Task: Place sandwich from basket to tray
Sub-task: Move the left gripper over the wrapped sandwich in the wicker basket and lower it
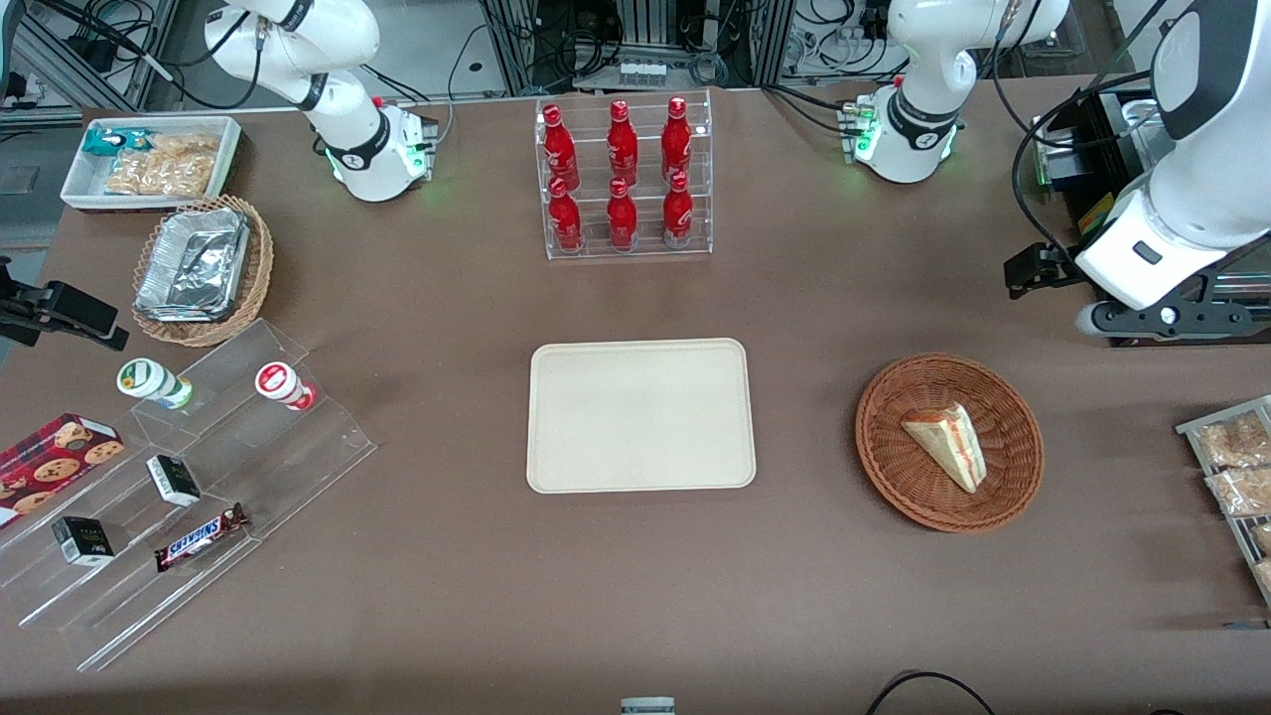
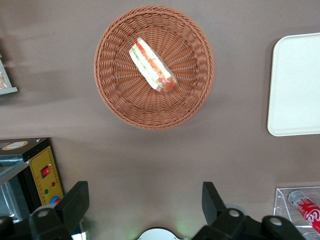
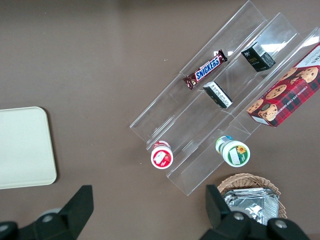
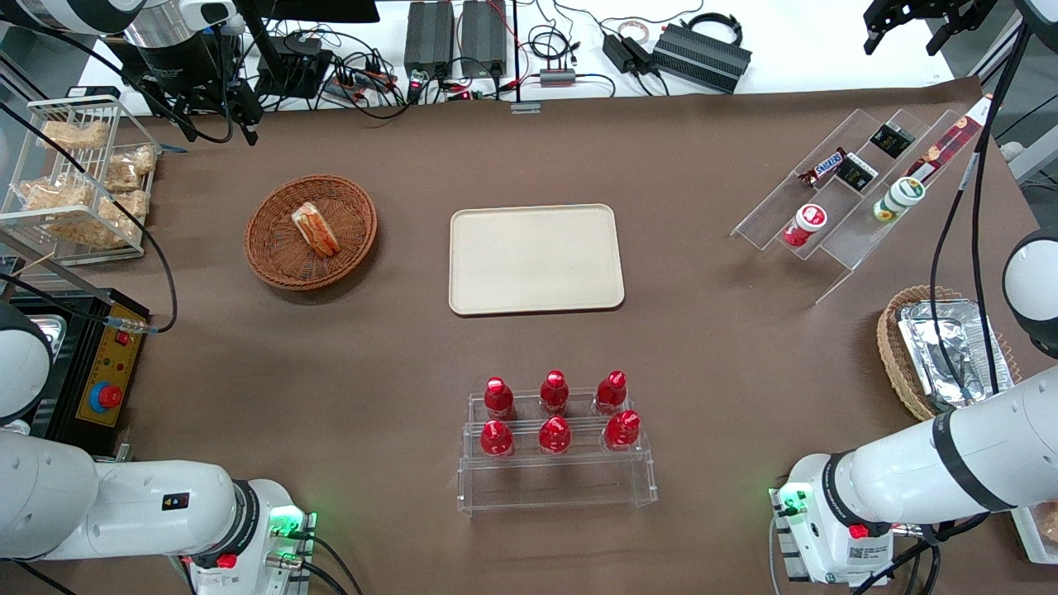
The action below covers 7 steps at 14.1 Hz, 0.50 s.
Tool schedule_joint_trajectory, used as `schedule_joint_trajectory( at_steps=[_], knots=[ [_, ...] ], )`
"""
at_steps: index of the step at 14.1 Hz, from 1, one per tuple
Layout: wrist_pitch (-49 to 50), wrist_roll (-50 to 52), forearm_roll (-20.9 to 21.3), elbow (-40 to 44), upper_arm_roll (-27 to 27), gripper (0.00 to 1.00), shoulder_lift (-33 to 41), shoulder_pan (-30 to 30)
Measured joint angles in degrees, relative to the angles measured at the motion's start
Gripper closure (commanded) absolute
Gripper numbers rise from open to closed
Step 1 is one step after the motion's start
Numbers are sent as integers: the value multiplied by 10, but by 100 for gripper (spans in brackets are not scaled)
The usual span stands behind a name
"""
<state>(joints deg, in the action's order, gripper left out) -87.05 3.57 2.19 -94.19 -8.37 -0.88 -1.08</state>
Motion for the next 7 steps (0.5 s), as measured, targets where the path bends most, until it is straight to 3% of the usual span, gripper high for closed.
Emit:
schedule_joint_trajectory(
  at_steps=[7],
  knots=[
    [-28, -6, -2, -35, 3, 0, -33, -3]
  ],
)
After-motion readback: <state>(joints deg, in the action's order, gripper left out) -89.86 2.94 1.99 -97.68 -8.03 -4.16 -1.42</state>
